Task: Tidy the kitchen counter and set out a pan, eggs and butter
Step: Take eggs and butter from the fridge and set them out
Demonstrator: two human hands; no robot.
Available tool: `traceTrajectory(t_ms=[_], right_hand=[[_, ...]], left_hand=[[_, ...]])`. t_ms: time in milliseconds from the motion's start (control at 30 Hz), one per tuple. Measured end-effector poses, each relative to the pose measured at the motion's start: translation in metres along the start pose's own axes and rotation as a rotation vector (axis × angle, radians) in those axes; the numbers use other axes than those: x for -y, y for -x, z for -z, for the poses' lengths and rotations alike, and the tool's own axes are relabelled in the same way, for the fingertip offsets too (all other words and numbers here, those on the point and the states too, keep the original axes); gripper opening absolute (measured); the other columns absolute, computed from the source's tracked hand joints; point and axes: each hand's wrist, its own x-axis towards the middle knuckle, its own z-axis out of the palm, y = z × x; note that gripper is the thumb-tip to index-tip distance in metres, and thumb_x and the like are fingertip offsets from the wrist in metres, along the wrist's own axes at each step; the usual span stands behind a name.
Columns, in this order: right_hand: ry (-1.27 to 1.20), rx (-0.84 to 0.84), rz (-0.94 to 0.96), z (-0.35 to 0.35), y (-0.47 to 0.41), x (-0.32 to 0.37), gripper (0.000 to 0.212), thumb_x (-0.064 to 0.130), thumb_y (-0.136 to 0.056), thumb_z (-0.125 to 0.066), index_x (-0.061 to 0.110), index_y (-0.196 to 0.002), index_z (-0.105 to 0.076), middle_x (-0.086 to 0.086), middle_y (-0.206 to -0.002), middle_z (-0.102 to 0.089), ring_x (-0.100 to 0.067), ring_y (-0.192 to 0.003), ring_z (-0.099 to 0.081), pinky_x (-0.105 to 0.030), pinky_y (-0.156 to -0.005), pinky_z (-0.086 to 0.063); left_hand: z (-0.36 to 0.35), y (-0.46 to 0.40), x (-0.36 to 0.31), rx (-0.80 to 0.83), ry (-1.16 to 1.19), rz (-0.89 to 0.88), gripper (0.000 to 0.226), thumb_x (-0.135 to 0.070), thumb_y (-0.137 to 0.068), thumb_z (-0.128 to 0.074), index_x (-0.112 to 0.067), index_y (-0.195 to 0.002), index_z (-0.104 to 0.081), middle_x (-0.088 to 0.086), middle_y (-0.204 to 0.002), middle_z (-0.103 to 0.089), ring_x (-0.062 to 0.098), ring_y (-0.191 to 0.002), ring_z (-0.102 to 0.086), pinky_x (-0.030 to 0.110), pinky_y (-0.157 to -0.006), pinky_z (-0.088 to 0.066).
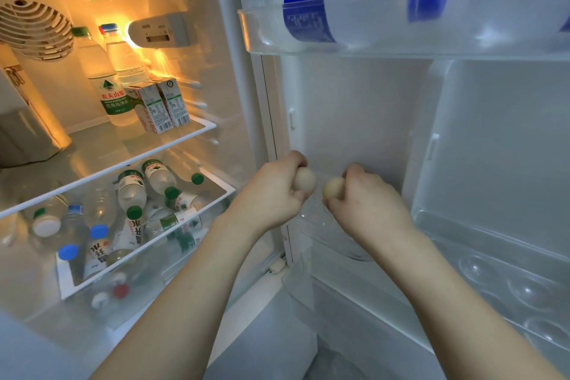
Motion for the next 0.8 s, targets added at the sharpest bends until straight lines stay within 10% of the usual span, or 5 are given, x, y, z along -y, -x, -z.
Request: traceTrajectory(t_ms=[400, 800], right_hand=[[-1.281, 0.058, -0.139, 0.008, 0.006, 0.035, 0.028, 0.02, -0.086, -0.07, 0.015, -0.109, -0.054, -0.003, -0.091, -0.062, -0.02, -0.077, -0.065, -0.038, -0.078, -0.057], [-1.598, 0.706, -0.219, -0.054, 0.077, 0.122, 0.008, 0.018, -0.092, -0.061, 0.01, -0.092, -0.062, -0.006, -0.076, -0.069, -0.015, -0.068, -0.063, -0.017, -0.058, -0.054]], left_hand=[[0.025, 0.074, 0.03, -0.464, 0.99, 0.416, 0.037, 0.006, -0.081, -0.07, -0.009, -0.112, -0.057, 0.009, -0.107, -0.068, 0.01, -0.089, -0.067, 0.031, -0.082, -0.056], [0.052, 0.233, 0.058, -0.82, 1.266, 0.646, 0.029, -0.002, -0.088, -0.063, 0.0, -0.116, -0.055, 0.019, -0.112, -0.067, 0.034, -0.1, -0.068, 0.034, -0.08, -0.06]])
